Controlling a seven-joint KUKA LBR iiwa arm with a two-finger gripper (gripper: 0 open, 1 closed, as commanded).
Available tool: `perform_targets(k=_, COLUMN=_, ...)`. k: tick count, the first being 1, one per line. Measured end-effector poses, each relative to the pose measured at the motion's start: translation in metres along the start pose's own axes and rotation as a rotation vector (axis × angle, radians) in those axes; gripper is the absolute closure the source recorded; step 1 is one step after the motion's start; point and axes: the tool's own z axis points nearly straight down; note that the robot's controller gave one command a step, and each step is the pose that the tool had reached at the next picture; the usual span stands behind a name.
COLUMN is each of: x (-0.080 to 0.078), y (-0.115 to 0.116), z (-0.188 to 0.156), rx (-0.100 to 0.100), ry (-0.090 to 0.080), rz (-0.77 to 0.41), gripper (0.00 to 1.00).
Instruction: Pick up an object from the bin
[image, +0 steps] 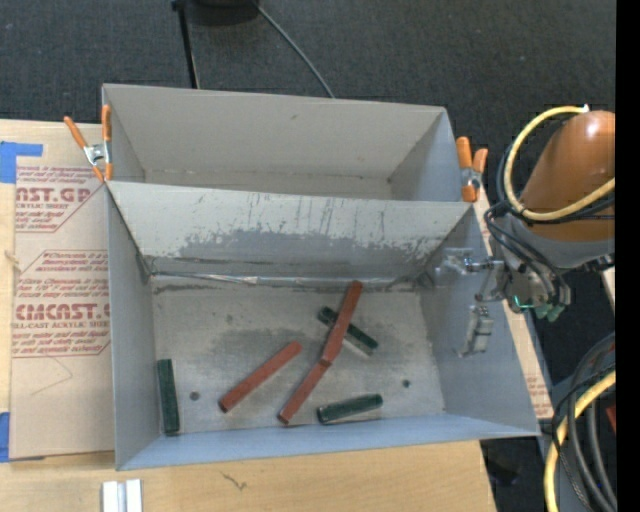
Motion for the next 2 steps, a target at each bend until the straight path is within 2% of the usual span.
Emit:
perform_targets(k=1, x=0.011, y=0.011, z=0.041, rx=0.002, ry=-0.008, rz=0.004, gripper=0.0)
perform_targets(k=2, x=0.043, y=0.052, z=0.087, rx=-0.001, ry=0.001, rz=0.101, gripper=0.0)
